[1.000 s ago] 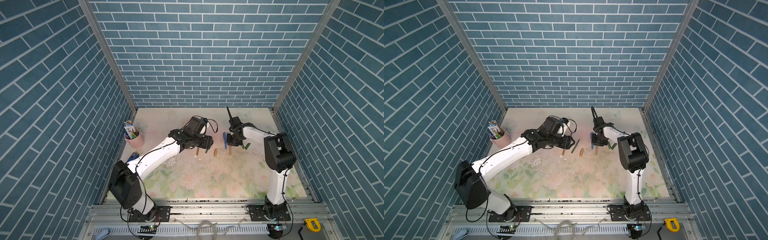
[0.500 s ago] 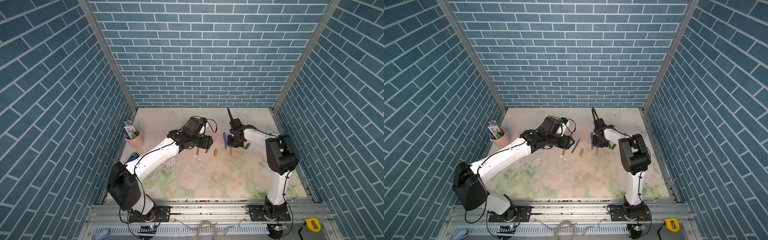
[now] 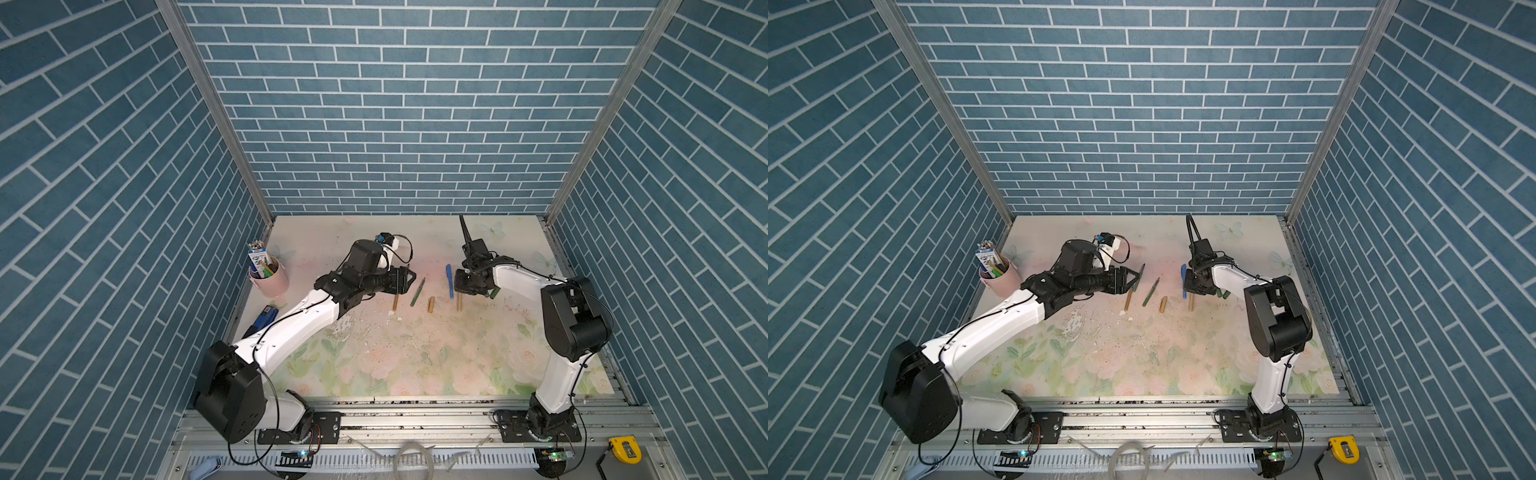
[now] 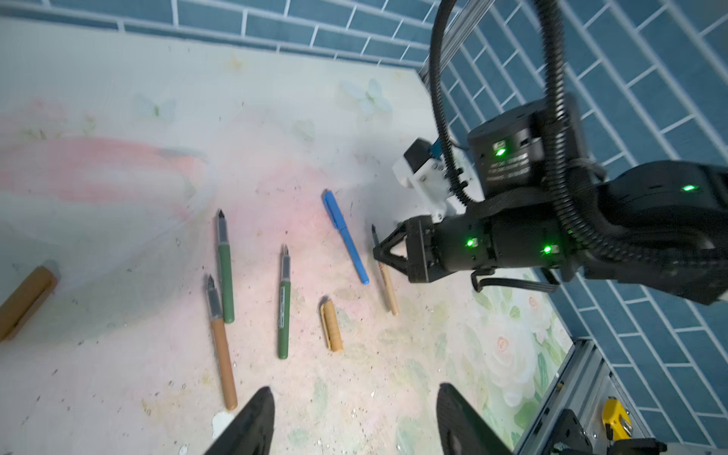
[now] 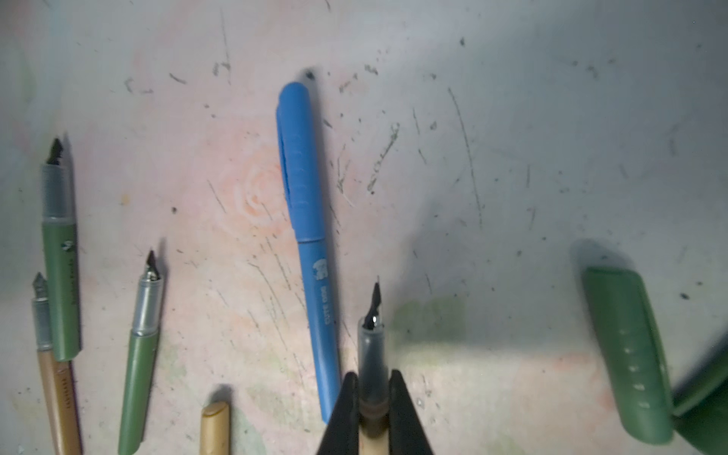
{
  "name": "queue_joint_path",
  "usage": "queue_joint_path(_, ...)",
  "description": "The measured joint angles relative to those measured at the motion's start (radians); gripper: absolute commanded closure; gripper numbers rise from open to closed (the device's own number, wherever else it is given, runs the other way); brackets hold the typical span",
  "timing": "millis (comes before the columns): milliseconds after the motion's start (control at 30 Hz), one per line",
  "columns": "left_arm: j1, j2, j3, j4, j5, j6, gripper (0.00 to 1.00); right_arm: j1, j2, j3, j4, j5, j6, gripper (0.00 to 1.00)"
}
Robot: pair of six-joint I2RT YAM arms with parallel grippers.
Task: Insert pens into pen caps
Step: Pick up a pen at the center of the table, then pass a pen.
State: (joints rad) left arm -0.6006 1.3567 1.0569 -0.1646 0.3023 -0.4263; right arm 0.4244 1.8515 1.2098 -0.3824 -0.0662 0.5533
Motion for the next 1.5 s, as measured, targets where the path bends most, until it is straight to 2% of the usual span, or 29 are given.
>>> queue_joint_path(167, 0.0, -0.066, -0.069, 0.134, -0.018, 0.004, 0.33, 0.005, -0.059, -0.039, 0.042, 0.004, 0.0, 0.93)
queue_joint_path(467, 0.0, -0.066, -0.115, 0.247, -0.028, 0.032, 0.34, 0.025, -0.194, -0.097, 0.108, 0.01, -0.001, 0.93)
queue_joint_path(700, 0.0, 0.008, -0.116, 0.338, 0.1, 0.034, 0.37, 0.079, -0.281, -0.114, 0.189, 0.005, -0.001, 0.94)
queue_joint_path(933, 0.0, 0.151, -0.109, 0.369, 0.272, -0.013, 0.37, 0.145, -0.332, -0.115, 0.286, -0.004, 0.0, 0.94)
queue_joint_path(1100, 0.004, 0.191, -0.099, 0.395, 0.351, -0.052, 0.39, 0.185, -0.362, -0.115, 0.345, -0.024, 0.021, 0.94)
queue_joint_path(1500, 0.017, 0.195, -0.09, 0.433, 0.369, -0.098, 0.51, 0.261, -0.397, -0.115, 0.441, -0.068, 0.087, 0.94)
